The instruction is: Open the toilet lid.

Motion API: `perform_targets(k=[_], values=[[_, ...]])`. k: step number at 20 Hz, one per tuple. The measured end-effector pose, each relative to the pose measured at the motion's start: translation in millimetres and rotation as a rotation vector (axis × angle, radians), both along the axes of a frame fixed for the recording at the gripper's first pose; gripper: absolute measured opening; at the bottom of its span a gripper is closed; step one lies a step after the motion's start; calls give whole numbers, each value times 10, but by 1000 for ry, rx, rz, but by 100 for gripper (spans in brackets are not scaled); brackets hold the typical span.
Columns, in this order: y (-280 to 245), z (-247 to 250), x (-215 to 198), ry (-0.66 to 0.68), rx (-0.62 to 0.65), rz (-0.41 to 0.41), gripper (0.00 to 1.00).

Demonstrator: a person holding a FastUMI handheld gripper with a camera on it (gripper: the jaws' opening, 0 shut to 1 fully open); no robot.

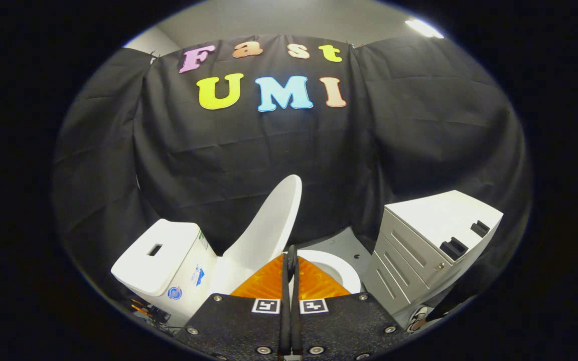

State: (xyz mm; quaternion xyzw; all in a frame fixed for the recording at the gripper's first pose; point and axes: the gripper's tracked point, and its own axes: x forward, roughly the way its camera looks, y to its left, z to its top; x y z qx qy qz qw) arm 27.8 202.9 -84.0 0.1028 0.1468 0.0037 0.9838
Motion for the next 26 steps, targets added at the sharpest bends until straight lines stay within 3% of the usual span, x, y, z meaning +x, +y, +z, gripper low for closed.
perform_targets(k=[26], values=[[1324,805,-169,-173,-132,155,0]])
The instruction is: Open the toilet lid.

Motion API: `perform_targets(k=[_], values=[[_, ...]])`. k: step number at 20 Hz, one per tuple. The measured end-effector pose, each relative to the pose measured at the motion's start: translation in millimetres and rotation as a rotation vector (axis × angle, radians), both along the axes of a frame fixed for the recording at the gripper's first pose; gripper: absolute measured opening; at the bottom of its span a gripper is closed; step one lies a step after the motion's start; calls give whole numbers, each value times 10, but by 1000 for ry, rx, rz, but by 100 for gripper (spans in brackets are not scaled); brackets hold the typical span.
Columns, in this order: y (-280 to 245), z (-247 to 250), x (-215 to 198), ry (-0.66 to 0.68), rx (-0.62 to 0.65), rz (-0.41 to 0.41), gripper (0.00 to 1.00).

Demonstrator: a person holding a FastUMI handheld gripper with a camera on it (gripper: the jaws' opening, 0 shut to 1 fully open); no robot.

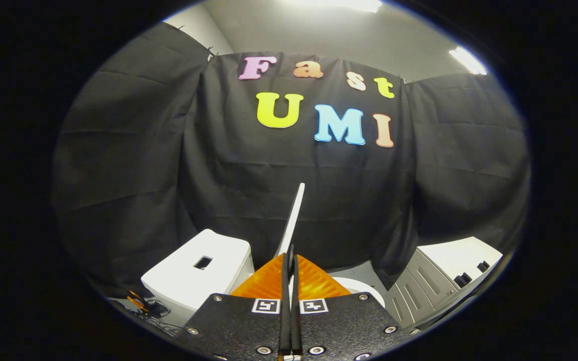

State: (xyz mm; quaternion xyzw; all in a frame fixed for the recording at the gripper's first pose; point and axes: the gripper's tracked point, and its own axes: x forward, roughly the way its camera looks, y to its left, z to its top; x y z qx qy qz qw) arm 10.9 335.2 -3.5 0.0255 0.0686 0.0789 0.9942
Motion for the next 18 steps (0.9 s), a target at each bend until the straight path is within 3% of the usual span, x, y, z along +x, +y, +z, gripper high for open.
perform_targets(k=[18], values=[[740,163,-93,-20,-48,110,0]])
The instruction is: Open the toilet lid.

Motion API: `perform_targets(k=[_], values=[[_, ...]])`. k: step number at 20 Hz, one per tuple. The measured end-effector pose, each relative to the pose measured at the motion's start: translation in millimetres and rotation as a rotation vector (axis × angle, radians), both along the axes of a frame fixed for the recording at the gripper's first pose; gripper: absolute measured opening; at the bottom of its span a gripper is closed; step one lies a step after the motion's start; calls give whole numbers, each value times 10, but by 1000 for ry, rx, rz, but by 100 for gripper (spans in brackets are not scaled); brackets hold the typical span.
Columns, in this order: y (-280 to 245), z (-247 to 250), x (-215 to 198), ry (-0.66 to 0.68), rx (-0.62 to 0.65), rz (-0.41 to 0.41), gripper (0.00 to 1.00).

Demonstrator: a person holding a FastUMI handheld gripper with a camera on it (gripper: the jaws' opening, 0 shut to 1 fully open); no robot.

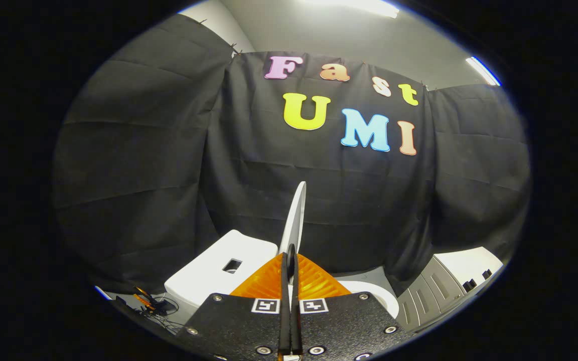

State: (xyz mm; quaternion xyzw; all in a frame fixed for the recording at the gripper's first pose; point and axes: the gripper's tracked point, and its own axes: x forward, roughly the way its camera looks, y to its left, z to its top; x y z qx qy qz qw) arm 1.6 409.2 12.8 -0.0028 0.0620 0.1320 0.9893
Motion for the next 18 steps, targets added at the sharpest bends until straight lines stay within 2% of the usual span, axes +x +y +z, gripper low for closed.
perform_targets(k=[14,18], values=[[542,2,-88,9,32,124,0],[546,20,-89,3,19,133,2]])
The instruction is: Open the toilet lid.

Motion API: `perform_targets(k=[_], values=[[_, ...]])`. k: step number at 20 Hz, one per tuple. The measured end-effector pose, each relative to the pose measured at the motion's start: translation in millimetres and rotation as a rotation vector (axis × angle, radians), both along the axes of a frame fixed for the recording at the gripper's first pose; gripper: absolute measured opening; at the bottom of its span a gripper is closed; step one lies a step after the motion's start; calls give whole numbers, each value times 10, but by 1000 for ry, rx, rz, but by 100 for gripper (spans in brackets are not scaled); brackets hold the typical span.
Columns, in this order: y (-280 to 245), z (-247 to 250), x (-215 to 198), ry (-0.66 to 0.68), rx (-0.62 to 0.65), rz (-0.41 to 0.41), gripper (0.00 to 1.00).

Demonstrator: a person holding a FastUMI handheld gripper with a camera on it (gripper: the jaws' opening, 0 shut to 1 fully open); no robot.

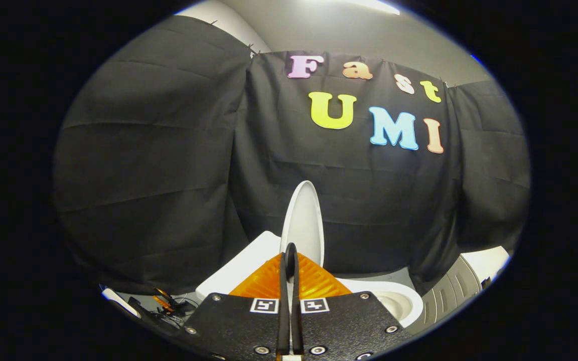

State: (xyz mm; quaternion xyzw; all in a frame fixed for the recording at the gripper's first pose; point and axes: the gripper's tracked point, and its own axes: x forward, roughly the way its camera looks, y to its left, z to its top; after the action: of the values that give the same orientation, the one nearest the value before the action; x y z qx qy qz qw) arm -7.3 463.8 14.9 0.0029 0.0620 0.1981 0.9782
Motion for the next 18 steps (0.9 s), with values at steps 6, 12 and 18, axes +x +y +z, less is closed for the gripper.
perform_targets(k=[6,12,18], values=[[-89,47,-2,80,133,118,13],[-934,635,70,-41,337,29,95],[-1829,833,128,-157,278,-22,95]])
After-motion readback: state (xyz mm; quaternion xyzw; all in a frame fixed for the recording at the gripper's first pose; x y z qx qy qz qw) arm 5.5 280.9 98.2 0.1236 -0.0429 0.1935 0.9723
